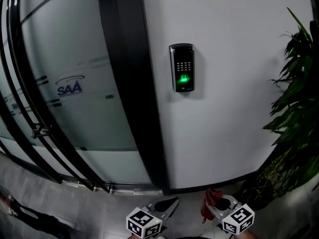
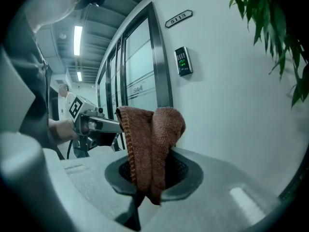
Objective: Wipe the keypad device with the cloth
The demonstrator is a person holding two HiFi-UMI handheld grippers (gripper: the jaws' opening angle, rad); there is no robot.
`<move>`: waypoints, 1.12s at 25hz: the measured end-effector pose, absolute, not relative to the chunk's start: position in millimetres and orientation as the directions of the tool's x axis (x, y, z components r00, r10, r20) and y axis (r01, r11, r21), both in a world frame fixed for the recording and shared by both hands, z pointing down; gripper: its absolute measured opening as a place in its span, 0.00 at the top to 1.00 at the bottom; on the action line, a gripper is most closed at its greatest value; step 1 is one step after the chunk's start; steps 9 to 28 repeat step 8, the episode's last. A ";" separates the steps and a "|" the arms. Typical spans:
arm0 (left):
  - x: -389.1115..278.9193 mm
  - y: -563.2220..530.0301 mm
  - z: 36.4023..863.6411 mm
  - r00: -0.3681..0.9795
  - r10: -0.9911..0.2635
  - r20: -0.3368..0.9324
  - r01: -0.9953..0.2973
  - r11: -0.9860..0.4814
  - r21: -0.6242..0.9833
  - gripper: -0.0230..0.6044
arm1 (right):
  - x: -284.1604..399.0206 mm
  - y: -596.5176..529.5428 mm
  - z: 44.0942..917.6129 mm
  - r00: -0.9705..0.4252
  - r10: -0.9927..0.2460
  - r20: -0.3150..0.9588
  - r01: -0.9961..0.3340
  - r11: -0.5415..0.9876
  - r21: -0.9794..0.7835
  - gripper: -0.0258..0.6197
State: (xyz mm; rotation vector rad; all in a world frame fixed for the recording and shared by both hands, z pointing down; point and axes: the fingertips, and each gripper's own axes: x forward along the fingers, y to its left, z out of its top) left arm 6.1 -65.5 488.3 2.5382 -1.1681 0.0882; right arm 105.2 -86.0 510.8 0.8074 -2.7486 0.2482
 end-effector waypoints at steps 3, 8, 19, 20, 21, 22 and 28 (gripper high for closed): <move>3.0 -63.2 490.7 0.660 -0.724 0.202 -0.746 -0.600 0.288 0.94 | 103.7 -85.8 513.5 -0.806 -0.506 0.307 -0.553 0.828 -0.088 0.88; -6.6 -62.8 490.9 0.647 -0.736 0.199 -0.756 -0.585 0.293 0.94 | 98.5 -84.2 514.7 -0.807 -0.505 0.307 -0.552 0.829 -0.088 0.88; -6.6 -62.8 490.9 0.647 -0.736 0.199 -0.756 -0.585 0.293 0.94 | 98.5 -84.2 514.7 -0.807 -0.505 0.307 -0.552 0.829 -0.088 0.88; -6.6 -62.8 490.9 0.647 -0.736 0.199 -0.756 -0.585 0.293 0.94 | 98.5 -84.2 514.7 -0.807 -0.505 0.307 -0.552 0.829 -0.088 0.88; -6.6 -62.8 490.9 0.647 -0.736 0.199 -0.756 -0.585 0.293 0.94 | 98.5 -84.2 514.7 -0.807 -0.505 0.307 -0.552 0.829 -0.088 0.88; -6.6 -62.8 490.9 0.647 -0.736 0.199 -0.756 -0.585 0.293 0.94 | 98.5 -84.2 514.7 -0.807 -0.505 0.307 -0.552 0.829 -0.088 0.88; -6.6 -62.8 490.9 0.647 -0.736 0.199 -0.756 -0.585 0.293 0.94 | 98.5 -84.2 514.7 -0.807 -0.505 0.307 -0.552 0.829 -0.088 0.88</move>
